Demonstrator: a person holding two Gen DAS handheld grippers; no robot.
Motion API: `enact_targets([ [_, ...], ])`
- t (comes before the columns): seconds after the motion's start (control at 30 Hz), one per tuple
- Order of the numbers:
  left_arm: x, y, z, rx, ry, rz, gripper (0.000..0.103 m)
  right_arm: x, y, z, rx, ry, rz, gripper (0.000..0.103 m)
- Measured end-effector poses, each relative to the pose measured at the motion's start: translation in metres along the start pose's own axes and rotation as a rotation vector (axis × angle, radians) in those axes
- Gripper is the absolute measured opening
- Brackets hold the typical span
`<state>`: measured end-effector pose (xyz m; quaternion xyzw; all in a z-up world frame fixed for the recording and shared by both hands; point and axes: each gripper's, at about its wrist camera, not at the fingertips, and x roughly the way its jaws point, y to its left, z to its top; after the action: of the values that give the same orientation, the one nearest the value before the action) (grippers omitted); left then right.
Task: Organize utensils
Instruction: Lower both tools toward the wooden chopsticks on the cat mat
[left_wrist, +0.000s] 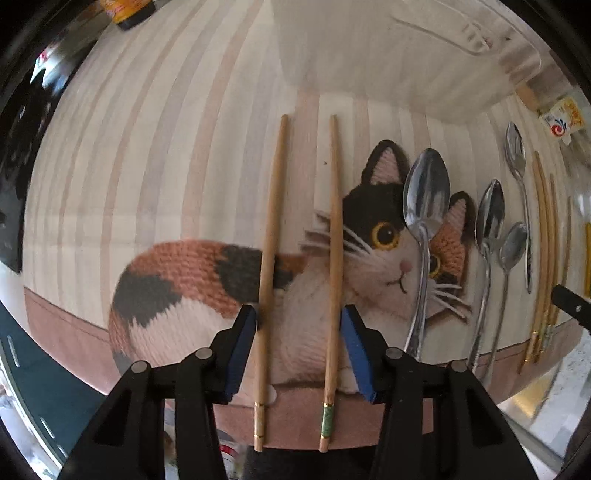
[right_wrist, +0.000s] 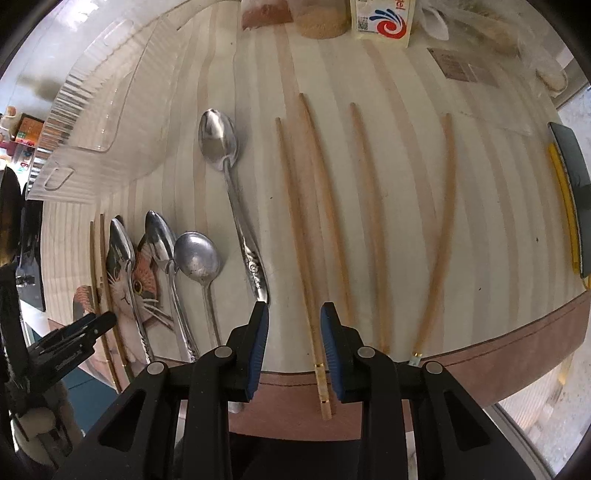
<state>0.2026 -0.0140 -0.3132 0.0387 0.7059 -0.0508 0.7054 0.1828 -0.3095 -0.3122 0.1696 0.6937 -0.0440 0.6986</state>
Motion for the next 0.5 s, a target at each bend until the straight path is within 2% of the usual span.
enact_targets([
  [0.1,-0.002,0.000,0.003,0.002,0.002,0.004,0.033,0.002,0.002,0.000,0.005,0.001,0.009,0.031],
  [0.3,-0.009,0.038,-0.005,-0.085,-0.001,-0.084,0.033,-0.011,0.000,-0.004,0.049,-0.022,0.028,0.031],
  [0.5,0.010,0.050,-0.005,-0.038,0.006,-0.057,0.033,-0.011,0.009,-0.006,0.059,-0.031,0.034,0.031],
])
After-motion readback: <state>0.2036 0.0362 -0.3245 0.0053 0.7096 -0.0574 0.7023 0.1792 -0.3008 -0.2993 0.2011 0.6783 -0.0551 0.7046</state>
